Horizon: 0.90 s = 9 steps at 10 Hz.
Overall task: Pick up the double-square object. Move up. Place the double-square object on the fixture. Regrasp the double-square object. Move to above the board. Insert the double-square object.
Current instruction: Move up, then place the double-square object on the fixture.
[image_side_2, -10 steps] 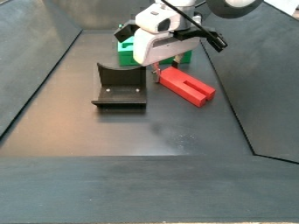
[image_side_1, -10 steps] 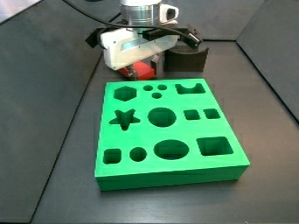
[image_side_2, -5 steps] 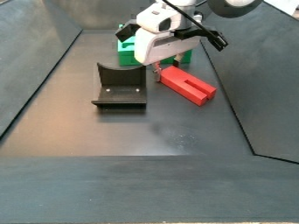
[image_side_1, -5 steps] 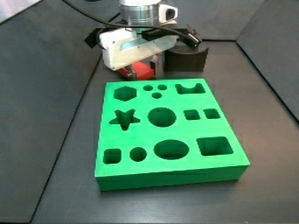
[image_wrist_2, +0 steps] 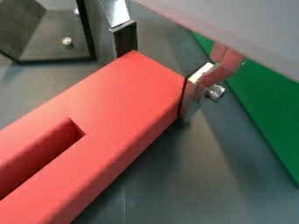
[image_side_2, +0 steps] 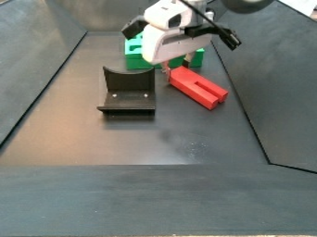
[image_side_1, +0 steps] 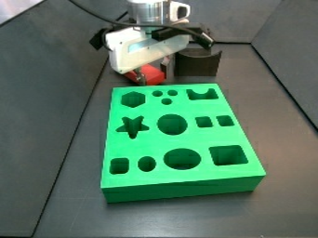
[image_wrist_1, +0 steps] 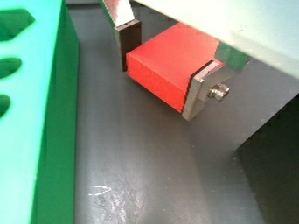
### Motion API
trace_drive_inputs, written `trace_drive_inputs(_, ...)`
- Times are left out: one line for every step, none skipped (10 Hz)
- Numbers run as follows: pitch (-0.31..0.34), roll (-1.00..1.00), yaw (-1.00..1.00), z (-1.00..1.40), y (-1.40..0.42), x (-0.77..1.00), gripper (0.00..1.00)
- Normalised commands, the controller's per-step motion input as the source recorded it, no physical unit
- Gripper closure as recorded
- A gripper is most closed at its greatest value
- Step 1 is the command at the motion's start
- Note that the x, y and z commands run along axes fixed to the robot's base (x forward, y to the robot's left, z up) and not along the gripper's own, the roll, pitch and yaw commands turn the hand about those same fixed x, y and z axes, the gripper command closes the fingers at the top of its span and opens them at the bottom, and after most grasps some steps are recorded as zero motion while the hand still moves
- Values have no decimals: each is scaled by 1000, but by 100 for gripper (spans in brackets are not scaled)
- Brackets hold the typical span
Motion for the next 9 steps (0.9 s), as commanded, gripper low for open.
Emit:
trace_drive_inputs(43,4,24,709,23,-46,100)
trace_drive_inputs(53,2,22,593,16,-32,100)
trace_drive_inputs(54,0,19,407,8,-22,100)
trace_drive_inputs(53,-3,17,254,5,-19,100)
trace_drive_inputs(0,0,0,1000,0,0,100)
trace_drive_inputs(-1,-2,0,1000,-1,-2,100)
trace_drive_inputs(10,-3,0,1000,-1,-10,100)
trace_drive_inputs(18,-5,0,1000,-2,-16,100)
trace_drive_inputs(26,-6,1,1000,-3,-18,100)
